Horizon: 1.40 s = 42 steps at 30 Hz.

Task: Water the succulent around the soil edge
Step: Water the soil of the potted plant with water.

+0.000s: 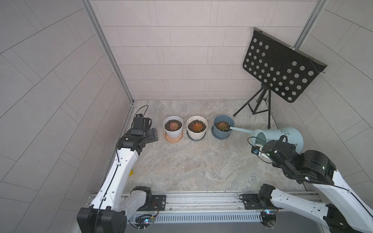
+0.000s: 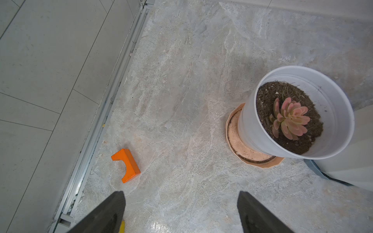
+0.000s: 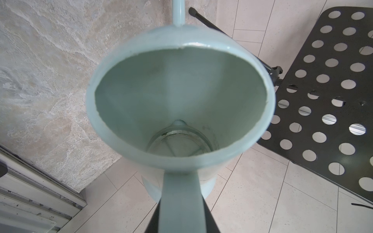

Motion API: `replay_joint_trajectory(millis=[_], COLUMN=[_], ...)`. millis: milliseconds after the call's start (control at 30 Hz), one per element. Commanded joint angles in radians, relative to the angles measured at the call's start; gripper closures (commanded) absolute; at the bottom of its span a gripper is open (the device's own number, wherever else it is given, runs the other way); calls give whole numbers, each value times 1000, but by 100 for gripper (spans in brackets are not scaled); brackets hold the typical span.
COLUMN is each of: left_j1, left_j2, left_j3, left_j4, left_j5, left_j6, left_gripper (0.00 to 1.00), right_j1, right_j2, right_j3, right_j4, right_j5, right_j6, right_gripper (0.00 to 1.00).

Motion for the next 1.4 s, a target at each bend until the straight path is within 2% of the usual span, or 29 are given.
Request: replay_joint_trajectory(millis=[0, 467, 967, 1267, 1367], left_j1=[7, 8, 10, 16, 16], left_j2=[1, 2, -4, -1, -1], left_j3=[8, 11, 11, 13, 14], left_j4=[4, 2, 1, 1, 0], left_j5=[3, 4, 3, 9, 7], left_j6=[1, 1, 2, 1, 2], left_gripper=[5, 5, 5, 5, 5], right_j1=[3, -18, -100, -141, -143], right_j2=[-2, 3, 36, 34, 33], right_j3=[22, 22, -4, -25, -3], right_j4=[6, 30, 184, 253, 292], right_j5=[74, 89, 65, 29, -44], right_j6=[8, -21, -139, -164, -133], right_gripper=[100, 100, 100, 100, 100])
